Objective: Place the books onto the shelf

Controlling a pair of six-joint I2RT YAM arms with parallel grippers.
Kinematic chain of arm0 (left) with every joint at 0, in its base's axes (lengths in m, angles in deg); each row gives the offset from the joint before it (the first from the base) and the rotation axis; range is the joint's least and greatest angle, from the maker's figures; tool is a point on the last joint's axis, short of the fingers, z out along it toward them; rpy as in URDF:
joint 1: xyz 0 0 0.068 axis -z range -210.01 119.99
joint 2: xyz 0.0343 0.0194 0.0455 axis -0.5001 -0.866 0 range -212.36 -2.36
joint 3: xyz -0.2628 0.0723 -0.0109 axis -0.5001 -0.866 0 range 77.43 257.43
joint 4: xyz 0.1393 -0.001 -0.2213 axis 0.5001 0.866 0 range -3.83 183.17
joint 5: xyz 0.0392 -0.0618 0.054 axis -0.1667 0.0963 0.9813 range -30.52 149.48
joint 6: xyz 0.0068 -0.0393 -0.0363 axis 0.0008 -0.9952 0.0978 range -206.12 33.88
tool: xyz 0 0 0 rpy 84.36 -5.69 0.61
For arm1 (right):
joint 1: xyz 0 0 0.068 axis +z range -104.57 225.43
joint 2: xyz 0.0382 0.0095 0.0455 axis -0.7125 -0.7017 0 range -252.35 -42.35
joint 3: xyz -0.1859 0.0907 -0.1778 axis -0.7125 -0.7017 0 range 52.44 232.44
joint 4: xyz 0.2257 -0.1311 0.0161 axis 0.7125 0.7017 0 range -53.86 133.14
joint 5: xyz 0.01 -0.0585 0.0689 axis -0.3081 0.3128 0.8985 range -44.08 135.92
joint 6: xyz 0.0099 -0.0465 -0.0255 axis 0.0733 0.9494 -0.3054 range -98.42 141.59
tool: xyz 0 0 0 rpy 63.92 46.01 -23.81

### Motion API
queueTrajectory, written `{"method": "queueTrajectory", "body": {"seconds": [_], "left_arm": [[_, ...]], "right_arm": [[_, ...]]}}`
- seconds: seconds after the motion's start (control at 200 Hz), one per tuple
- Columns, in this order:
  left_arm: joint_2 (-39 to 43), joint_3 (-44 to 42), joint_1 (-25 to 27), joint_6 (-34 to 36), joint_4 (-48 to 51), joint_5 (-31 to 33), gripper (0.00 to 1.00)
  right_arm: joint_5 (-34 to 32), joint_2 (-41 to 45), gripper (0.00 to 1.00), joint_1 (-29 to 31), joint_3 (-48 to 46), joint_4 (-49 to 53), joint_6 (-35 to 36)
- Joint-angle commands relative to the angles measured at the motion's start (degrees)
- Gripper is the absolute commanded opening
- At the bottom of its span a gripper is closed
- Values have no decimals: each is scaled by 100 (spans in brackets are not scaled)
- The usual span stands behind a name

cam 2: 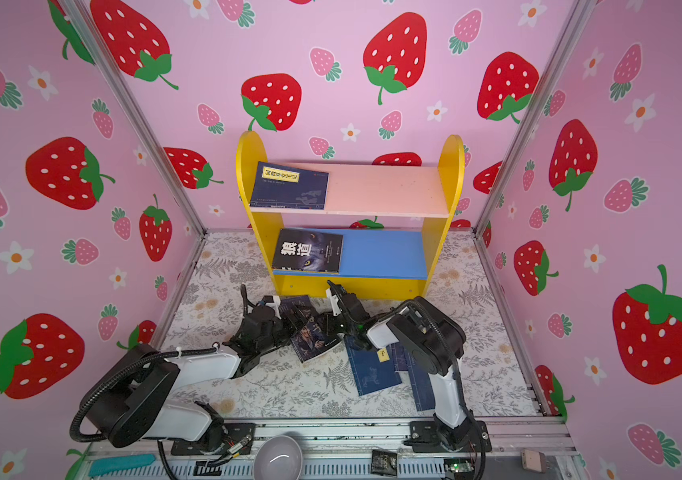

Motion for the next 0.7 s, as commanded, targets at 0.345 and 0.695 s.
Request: {"method": "queueTrajectory", "body": {"seconds": [0.345,0.695], "left_arm": [[708,54,61,185,16,-244,85],[1349,376,61,356,2070,226,63]], "right_arm": [[614,-231,31,228,-43,1,-180],[495,-161,31,218,-59,55,-128]]}}
